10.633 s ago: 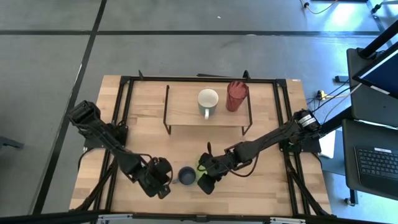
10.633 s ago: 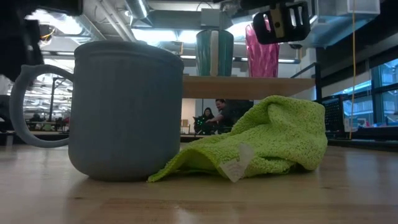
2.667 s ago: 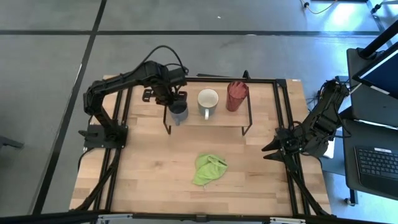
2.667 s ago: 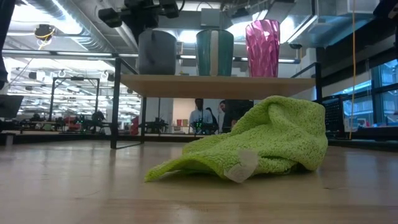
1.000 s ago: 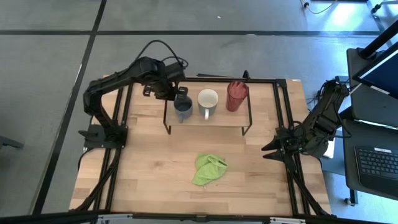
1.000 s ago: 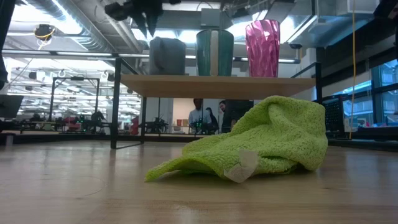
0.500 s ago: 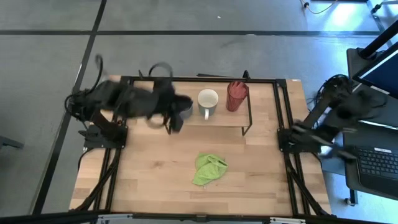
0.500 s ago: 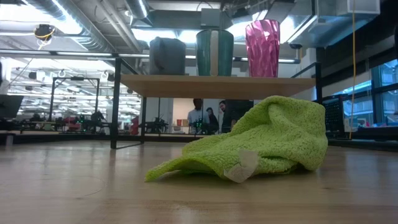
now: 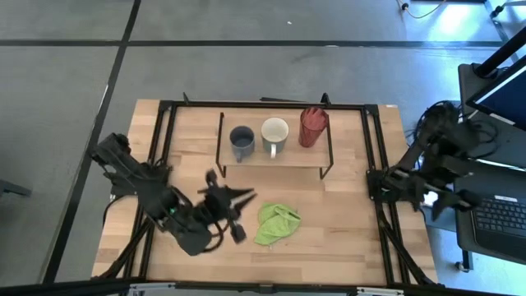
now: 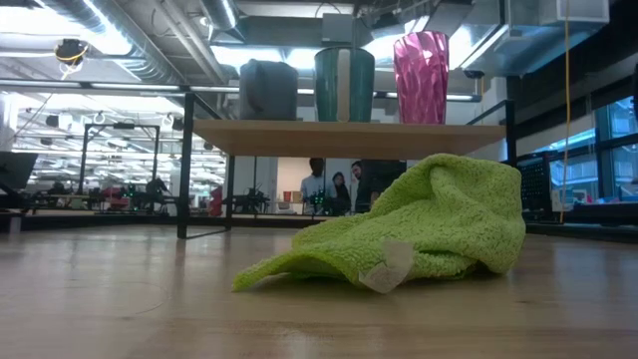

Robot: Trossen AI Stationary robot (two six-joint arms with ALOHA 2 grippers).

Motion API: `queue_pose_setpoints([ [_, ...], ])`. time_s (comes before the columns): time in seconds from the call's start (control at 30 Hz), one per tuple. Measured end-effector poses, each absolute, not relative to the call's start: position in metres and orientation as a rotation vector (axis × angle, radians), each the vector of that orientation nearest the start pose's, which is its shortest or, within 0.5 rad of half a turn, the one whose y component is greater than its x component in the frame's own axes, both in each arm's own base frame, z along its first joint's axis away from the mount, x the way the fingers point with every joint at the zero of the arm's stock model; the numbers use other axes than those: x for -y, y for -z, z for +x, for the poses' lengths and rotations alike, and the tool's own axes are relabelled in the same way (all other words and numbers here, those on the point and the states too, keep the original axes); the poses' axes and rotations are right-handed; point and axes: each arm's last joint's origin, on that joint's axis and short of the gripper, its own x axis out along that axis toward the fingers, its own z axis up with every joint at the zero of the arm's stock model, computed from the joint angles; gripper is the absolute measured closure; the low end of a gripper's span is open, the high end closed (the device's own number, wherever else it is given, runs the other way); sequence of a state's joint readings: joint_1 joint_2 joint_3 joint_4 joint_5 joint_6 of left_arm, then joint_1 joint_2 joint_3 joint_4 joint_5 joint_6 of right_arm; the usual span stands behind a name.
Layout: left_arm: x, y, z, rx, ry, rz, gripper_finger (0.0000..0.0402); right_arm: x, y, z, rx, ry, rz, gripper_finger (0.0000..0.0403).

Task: Stack small to large cups/mugs on shelf
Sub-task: Return to Home Position

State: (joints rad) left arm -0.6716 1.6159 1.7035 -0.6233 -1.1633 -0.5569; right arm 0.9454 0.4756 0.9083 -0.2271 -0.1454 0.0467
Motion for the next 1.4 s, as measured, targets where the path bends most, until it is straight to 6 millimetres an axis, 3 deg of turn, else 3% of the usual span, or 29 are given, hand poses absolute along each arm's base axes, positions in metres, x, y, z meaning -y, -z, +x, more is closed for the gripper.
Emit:
queue_pose_setpoints([
  [0.17, 0.197, -0.372, 0.298, -0.036, -0.355, -0.211, 0.0346, -0.059, -0.370, 0.035, 0.402, -1.149, 0.187, 0.0221],
  [0.27, 0.176, -0.354, 0.308, 0.151, -0.078, -0.252, 0.0346, -0.057, -0.350, 0.034, 0.407, -1.125, 0.237, 0.0221],
  [0.37, 0.146, -0.330, 0.313, 0.314, 0.162, -0.282, 0.0346, -0.051, -0.344, 0.031, 0.454, -1.096, 0.267, 0.0221],
  [0.53, 0.118, -0.296, 0.316, 0.263, 0.256, -0.311, 0.0346, -0.047, -0.338, 0.030, 0.434, -1.052, 0.276, 0.0221],
  [0.73, 0.093, -0.283, 0.309, 0.194, 0.375, -0.366, 0.0346, -0.047, -0.336, 0.033, 0.407, -0.986, 0.287, 0.0221],
  [0.8, 0.091, -0.280, 0.304, 0.143, 0.403, -0.455, 0.0346, -0.047, -0.337, 0.033, 0.406, -0.965, 0.292, 0.0221],
  [0.87, 0.099, -0.279, 0.301, 0.155, 0.253, -0.569, 0.0346, -0.047, -0.337, 0.033, 0.408, -0.956, 0.290, 0.0221],
  [1.0, 0.102, -0.275, 0.297, 0.101, 0.192, -0.461, 0.0346, -0.048, -0.338, 0.036, 0.411, -0.898, 0.303, 0.0221],
  [1.17, 0.112, -0.277, 0.293, 0.046, 0.356, -0.643, 0.0346, -0.054, -0.343, 0.046, 0.420, -0.762, 0.353, 0.0221],
  [1.3, 0.115, -0.284, 0.290, 0.084, 0.579, -0.485, 0.0346, -0.060, -0.346, 0.049, 0.458, -0.766, 0.310, 0.0221],
  [1.4, 0.100, -0.314, 0.279, 0.366, 0.781, -0.334, 0.0346, -0.060, -0.350, 0.049, 0.505, -0.770, 0.330, 0.0221],
])
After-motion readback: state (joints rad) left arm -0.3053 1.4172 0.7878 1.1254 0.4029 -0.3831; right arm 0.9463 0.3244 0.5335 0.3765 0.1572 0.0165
